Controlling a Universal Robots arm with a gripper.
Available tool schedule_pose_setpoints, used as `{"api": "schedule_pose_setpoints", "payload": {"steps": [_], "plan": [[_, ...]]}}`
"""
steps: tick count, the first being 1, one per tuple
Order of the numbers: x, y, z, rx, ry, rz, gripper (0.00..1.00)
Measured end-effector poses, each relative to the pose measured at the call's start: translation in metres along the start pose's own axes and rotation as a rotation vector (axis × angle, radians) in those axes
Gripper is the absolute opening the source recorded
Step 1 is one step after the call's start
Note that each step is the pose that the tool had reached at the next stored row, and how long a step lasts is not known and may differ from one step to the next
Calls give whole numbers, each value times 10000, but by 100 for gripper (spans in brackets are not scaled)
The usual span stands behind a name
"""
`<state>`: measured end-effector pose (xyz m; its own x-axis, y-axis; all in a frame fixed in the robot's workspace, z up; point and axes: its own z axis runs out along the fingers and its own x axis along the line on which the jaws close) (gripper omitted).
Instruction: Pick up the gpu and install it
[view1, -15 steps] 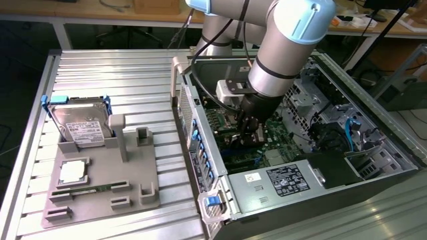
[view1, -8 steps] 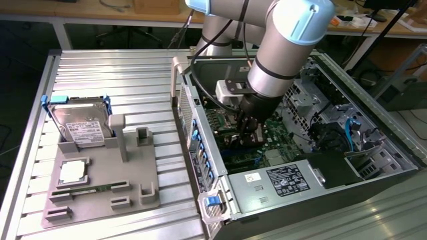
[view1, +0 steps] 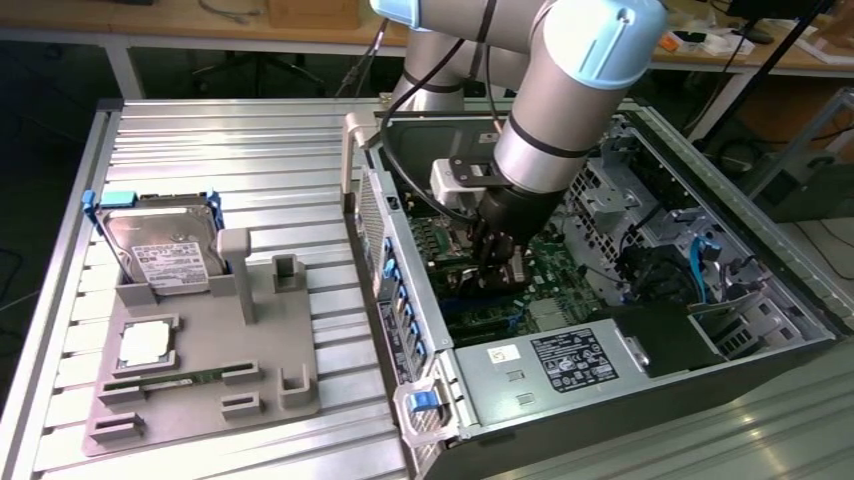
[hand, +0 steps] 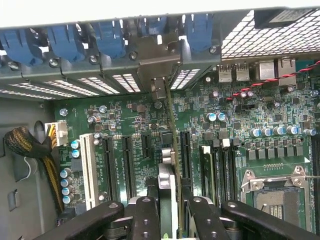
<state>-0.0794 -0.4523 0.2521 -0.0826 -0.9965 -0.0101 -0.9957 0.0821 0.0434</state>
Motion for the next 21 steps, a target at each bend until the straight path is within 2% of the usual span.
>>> {"api": "schedule_pose_setpoints", "payload": {"steps": [21], "plan": [[-3, -1, 35, 0, -2, 0, 27]]}}
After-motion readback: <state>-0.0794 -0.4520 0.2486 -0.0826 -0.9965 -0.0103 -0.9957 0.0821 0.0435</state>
